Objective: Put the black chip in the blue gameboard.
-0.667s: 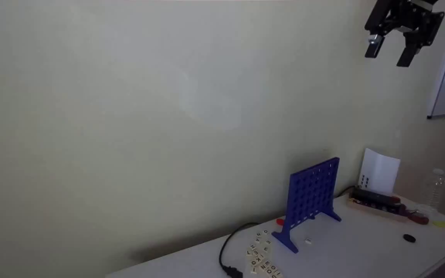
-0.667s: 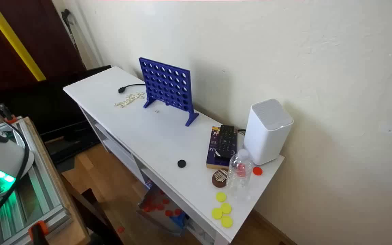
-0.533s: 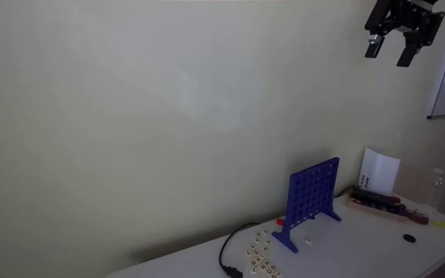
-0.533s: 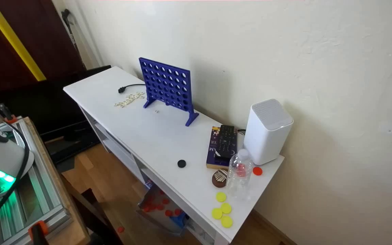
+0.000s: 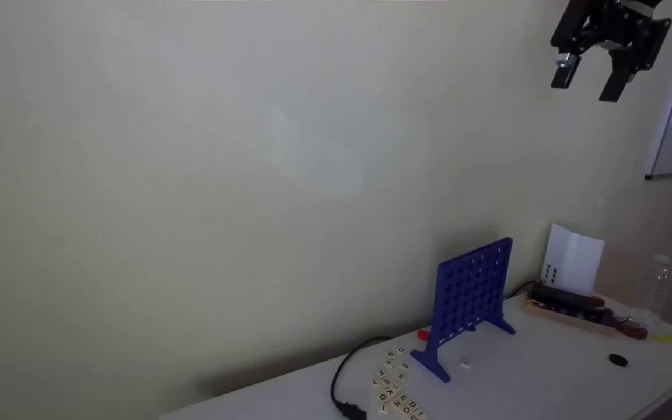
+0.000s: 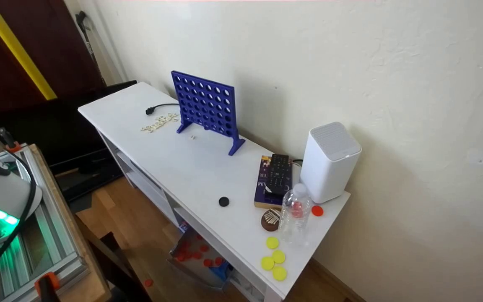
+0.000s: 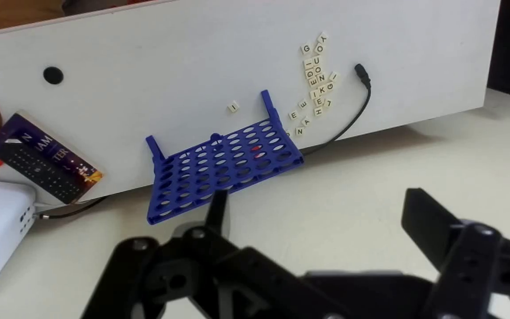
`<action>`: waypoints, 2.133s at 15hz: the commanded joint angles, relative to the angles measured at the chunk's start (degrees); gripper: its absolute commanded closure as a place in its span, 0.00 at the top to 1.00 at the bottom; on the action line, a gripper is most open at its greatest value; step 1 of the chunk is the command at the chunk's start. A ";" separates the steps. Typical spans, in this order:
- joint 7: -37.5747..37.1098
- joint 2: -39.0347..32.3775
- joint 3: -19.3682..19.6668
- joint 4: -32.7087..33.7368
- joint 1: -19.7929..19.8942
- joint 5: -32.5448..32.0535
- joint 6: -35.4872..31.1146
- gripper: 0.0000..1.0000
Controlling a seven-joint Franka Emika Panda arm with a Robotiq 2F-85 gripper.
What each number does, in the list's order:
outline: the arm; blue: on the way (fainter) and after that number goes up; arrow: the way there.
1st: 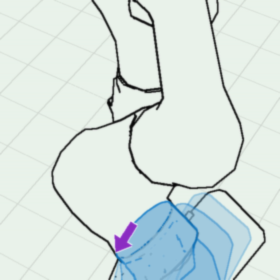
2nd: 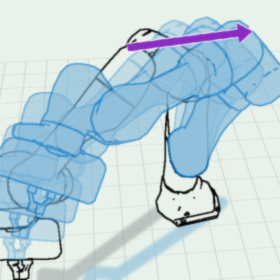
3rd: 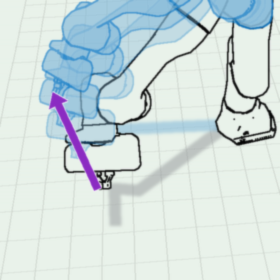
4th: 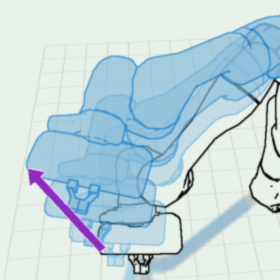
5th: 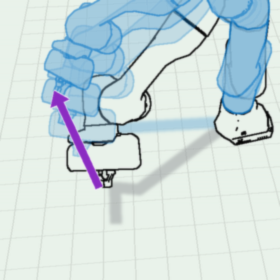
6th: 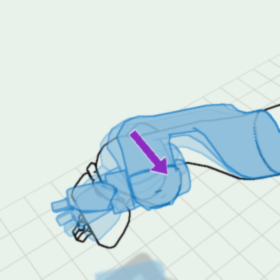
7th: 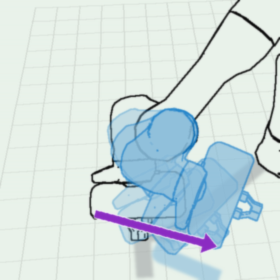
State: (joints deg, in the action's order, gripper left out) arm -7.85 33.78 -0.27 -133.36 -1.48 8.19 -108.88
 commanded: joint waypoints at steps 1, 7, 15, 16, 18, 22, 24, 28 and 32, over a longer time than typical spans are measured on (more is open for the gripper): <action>-1.18 -1.04 0.81 -0.25 3.09 -1.10 0.34 1.00; 2.75 -0.94 5.18 -5.09 9.24 -6.44 -1.02 1.00; 24.15 -10.41 12.42 -8.30 9.61 -14.77 -0.38 1.00; 24.64 -11.80 12.37 -8.49 9.85 -16.38 -1.23 1.00; 22.72 -10.42 12.25 -8.91 9.77 -14.83 -0.99 1.00; 22.73 -13.38 12.13 -8.77 9.87 -15.98 -2.60 1.00; 22.73 -13.34 12.13 -8.70 9.87 -16.02 -2.60 1.00; 22.74 -13.34 12.12 -8.69 9.87 -16.03 -2.60 1.00; 22.80 -16.03 13.15 -8.82 10.39 -15.82 -6.54 1.00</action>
State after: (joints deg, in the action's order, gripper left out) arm 14.60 19.84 12.29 -142.24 8.21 -7.89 -112.66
